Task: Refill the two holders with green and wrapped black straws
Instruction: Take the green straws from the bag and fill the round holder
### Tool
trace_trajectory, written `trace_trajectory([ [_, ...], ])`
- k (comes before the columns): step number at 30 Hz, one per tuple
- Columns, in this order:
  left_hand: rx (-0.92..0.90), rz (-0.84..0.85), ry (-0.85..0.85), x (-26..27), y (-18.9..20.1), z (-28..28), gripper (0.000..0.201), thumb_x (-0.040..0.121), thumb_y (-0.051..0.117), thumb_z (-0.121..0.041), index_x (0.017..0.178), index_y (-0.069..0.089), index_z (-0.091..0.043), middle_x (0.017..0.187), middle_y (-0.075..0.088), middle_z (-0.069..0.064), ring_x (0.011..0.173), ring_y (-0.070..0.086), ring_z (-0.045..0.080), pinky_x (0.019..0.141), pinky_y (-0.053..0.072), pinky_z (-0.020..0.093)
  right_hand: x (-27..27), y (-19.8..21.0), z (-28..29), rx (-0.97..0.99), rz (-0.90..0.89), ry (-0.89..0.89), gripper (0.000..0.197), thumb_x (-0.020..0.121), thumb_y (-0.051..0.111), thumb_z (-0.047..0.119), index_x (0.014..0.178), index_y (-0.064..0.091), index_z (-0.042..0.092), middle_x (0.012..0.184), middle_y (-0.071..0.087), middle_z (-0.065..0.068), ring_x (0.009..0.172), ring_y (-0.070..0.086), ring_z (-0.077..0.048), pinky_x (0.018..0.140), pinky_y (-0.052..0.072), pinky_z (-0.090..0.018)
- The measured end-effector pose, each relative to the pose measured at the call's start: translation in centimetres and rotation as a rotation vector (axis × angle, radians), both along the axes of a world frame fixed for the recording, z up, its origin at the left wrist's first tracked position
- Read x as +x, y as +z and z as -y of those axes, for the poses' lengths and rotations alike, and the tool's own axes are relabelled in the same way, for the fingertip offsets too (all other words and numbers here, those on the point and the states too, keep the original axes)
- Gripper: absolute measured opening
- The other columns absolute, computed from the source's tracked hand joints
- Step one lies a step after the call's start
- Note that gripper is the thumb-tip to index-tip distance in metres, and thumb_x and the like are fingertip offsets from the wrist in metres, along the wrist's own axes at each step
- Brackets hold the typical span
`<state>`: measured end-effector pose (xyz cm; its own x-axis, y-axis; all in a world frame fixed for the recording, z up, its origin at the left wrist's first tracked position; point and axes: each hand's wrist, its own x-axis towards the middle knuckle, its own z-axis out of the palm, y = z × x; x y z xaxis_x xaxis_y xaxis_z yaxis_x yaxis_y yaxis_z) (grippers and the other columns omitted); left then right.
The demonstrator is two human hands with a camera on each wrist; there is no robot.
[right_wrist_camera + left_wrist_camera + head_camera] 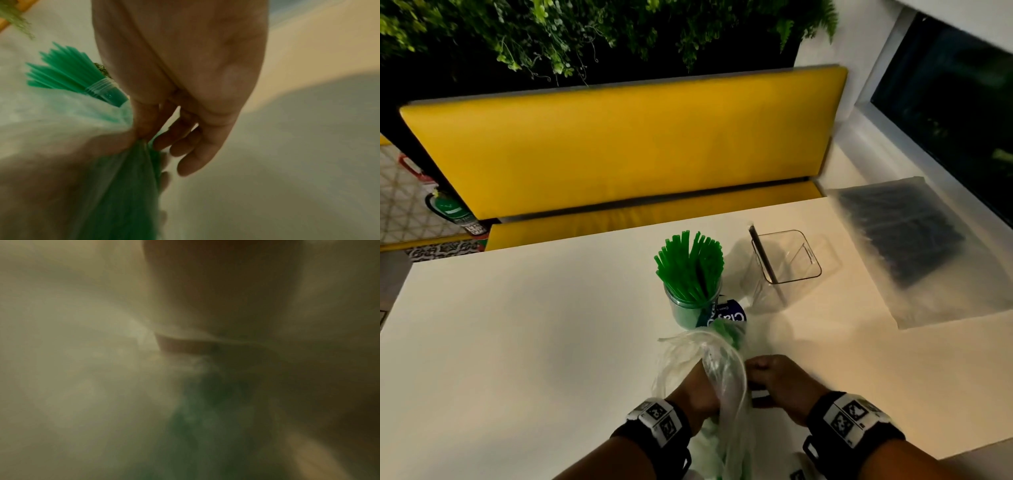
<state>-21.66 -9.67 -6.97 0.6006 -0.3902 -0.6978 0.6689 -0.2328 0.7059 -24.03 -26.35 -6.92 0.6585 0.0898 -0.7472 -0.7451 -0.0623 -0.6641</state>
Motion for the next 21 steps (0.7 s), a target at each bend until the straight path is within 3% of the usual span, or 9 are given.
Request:
trace_trajectory([
  [3,-0.105,-0.096,0.119,-0.1,-0.5,-1.0,0.049,0.101,0.041,0.009,0.068,0.072,-0.010,0.065,0.069,0.005,0.077,0.057,0.024,0.064,0.052,0.018,0.3,0.3,0.9,-0.126,0.008,-0.022,0.007,0.086,0.071,0.012,0.091,0.074,0.008,0.095,0.071,-0.010,0.095,0.065,-0.023,0.073,0.061,-0.036],
  [6,-0.332,-0.209,0.106,0.0,0.8,-1.1,0.005,0.076,0.079,0.002,0.073,0.074,0.001,0.075,0.070,0.019,0.064,0.070,0.022,0.057,0.057,0.027,0.5,0.3,0.8,-0.047,0.031,0.005,0.011,0.088,0.066,0.006,0.098,0.072,0.006,0.092,0.072,-0.012,0.086,0.068,-0.024,0.074,0.061,-0.039],
  [7,-0.402,-0.213,0.104,0.0,1.3,-0.9,0.017,0.067,0.086,0.002,0.077,0.072,0.006,0.079,0.069,0.021,0.069,0.071,0.026,0.060,0.058,0.029,0.5,0.3,0.4,-0.038,0.033,0.029,0.013,0.088,0.066,0.006,0.100,0.071,0.005,0.093,0.072,-0.014,0.083,0.069,-0.024,0.072,0.060,-0.039],
  [9,-0.341,-0.165,0.089,0.1,0.0,-0.6,0.038,0.076,0.085,-0.012,0.101,0.064,0.007,0.101,0.058,0.025,0.094,0.062,0.034,0.077,0.054,0.037,0.9,0.2,-0.3,-0.076,0.028,0.056,0.016,0.088,0.068,0.008,0.103,0.068,0.002,0.089,0.071,-0.015,0.077,0.068,-0.025,0.071,0.059,-0.041],
  [11,-0.257,-0.155,0.119,0.4,-1.3,-0.5,0.038,0.084,0.078,-0.017,0.110,0.057,0.002,0.107,0.050,0.022,0.101,0.054,0.035,0.080,0.051,0.038,1.2,0.1,-0.7,-0.135,0.036,0.054,0.013,0.087,0.069,0.009,0.097,0.067,0.001,0.084,0.068,-0.014,0.075,0.065,-0.025,0.067,0.059,-0.040],
  [13,-0.108,-0.121,0.177,0.8,-0.2,-1.1,0.008,0.092,0.065,-0.007,0.095,0.061,0.000,0.092,0.061,0.015,0.087,0.064,0.028,0.069,0.055,0.027,1.2,0.3,-0.1,-0.155,0.053,0.061,0.006,0.087,0.069,0.009,0.092,0.068,0.005,0.083,0.068,-0.011,0.074,0.063,-0.022,0.063,0.058,-0.035],
  [15,-0.069,-0.086,0.167,0.9,0.0,-2.0,0.022,0.092,0.054,0.002,0.080,0.070,-0.007,0.081,0.070,0.010,0.076,0.070,0.025,0.063,0.055,0.025,1.1,0.4,0.9,-0.138,0.049,0.063,0.005,0.088,0.068,0.010,0.092,0.070,0.008,0.088,0.071,-0.009,0.075,0.064,-0.021,0.067,0.057,-0.036],
  [18,0.161,0.113,0.015,1.4,0.9,-2.1,0.024,0.096,0.050,0.002,0.097,0.069,-0.013,0.090,0.071,0.010,0.079,0.067,0.029,0.065,0.053,0.038,1.0,0.5,1.7,-0.328,0.152,0.005,0.028,0.089,0.061,0.003,0.114,0.064,0.015,0.112,0.063,-0.006,0.087,0.060,-0.020,0.073,0.054,-0.035],
  [21,0.329,0.321,-0.278,1.8,2.1,-1.5,0.031,0.095,0.048,0.000,0.123,0.060,0.000,0.120,0.066,0.020,0.109,0.063,0.036,0.093,0.052,0.042,1.0,1.0,1.3,-0.272,0.418,0.044,0.065,0.089,0.067,0.008,0.143,0.041,0.034,0.134,0.047,0.018,0.114,0.053,-0.009,0.091,0.048,-0.029],
])
